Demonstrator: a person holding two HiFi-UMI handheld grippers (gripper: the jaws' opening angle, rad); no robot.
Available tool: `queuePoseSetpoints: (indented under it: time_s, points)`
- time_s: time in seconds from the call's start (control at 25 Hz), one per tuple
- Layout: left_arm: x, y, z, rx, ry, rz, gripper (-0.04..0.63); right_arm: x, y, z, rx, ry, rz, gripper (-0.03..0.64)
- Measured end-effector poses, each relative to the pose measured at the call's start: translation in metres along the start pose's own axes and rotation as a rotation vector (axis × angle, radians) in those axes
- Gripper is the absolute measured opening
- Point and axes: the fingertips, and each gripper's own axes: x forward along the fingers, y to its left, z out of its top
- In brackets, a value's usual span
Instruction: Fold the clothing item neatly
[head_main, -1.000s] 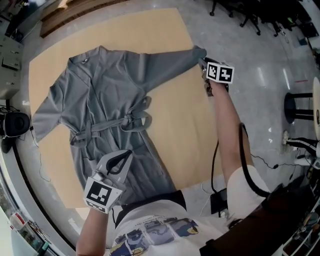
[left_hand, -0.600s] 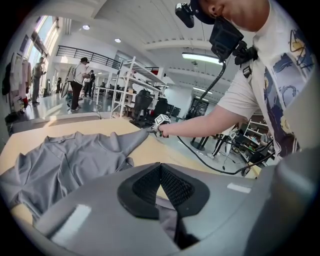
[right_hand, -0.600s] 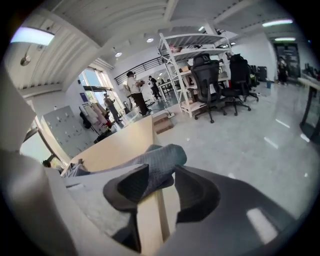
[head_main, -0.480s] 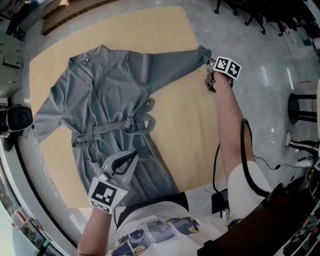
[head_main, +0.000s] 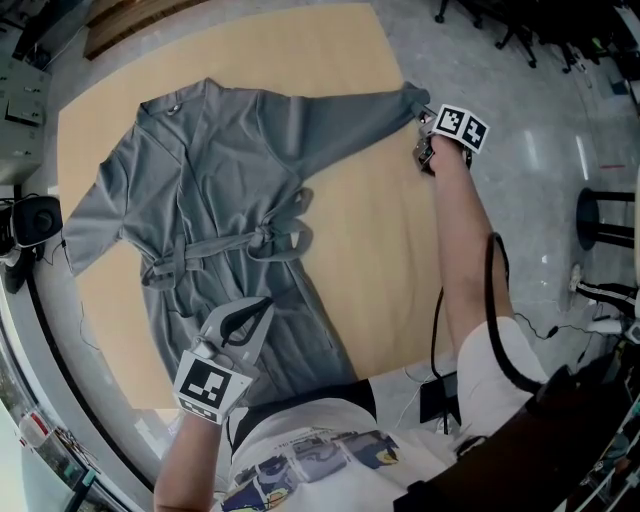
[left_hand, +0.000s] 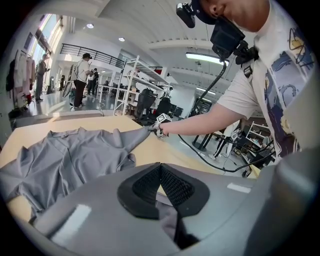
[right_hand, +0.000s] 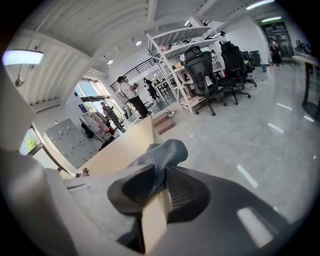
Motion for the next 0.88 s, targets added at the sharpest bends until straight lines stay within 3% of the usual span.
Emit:
queuePoseSetpoints:
  time_s: [0.2,0.88]
  points:
    - [-0.002,0.001,-0.001,-0.004,-0.007,0.002,0.006,-0.004,0.005,0.001,-0.081,-0.013,-0.038,0.017]
    - [-0.026,0.003,-0.006,-0.01,-0.044,0.009,0.006,-0.045,0.061,0.018,-0.176,-0.146,-0.032,0.012]
